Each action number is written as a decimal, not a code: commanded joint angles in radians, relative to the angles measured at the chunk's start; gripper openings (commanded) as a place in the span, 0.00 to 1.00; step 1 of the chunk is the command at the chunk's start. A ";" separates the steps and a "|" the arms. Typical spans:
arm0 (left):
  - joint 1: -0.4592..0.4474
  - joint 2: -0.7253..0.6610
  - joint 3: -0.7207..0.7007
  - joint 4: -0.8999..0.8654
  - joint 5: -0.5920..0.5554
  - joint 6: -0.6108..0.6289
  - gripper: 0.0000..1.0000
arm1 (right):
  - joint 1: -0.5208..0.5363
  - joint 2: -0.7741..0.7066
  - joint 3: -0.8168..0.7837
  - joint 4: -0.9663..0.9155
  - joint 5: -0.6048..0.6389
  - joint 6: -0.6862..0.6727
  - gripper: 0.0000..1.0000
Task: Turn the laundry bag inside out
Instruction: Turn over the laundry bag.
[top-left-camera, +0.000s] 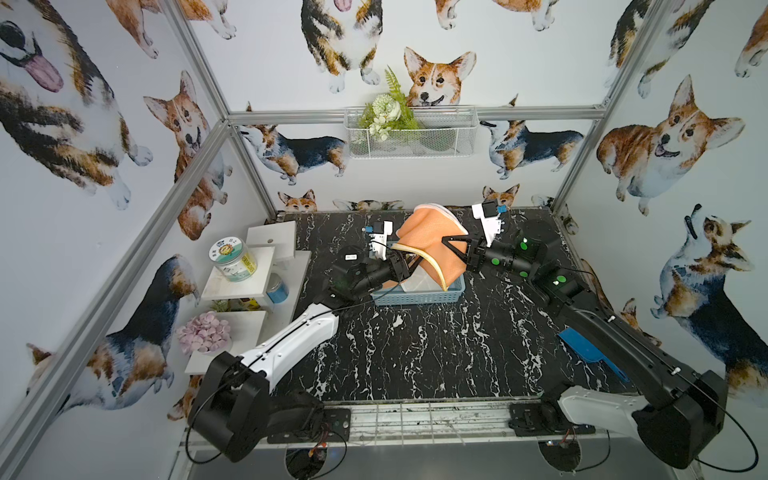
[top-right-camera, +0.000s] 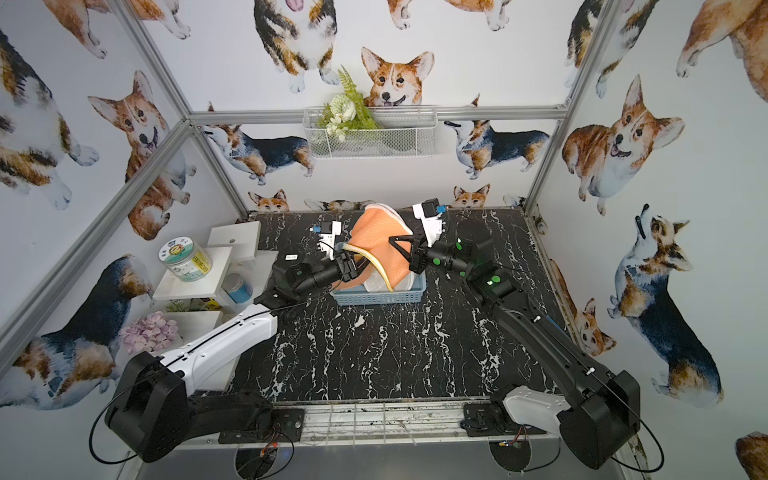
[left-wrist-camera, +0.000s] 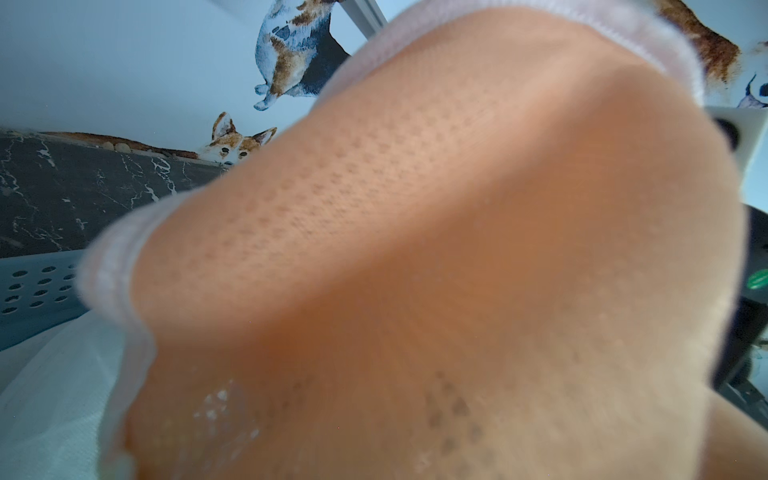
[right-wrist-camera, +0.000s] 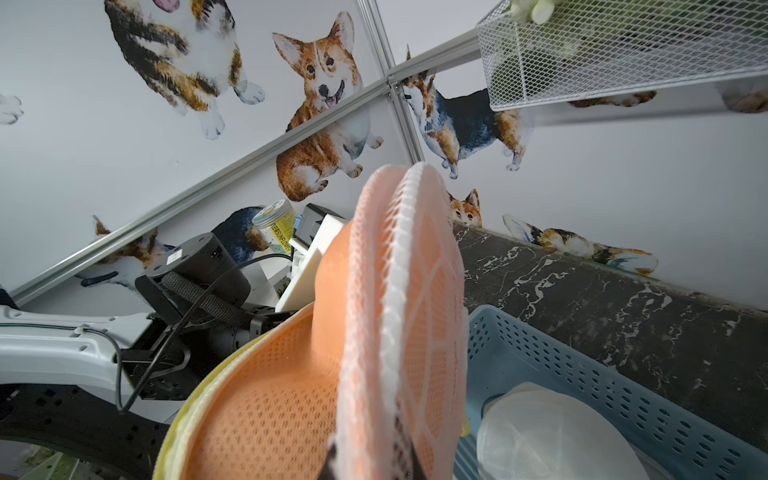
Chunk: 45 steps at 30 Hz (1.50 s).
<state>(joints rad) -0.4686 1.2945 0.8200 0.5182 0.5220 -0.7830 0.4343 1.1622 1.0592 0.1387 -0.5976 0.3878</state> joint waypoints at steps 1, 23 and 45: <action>0.046 0.009 0.001 -0.018 0.011 -0.017 0.47 | -0.032 -0.018 -0.029 0.196 -0.133 0.137 0.00; -0.022 -0.259 0.059 -0.423 0.147 0.136 0.63 | -0.038 0.038 0.102 -0.099 0.187 0.043 0.00; -0.073 -0.024 0.080 0.037 -0.031 0.023 0.43 | 0.046 -0.004 0.036 0.000 0.054 0.023 0.00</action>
<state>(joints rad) -0.5648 1.2579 0.9195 0.4904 0.5213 -0.7170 0.4778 1.1683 1.1038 0.0677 -0.4911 0.4061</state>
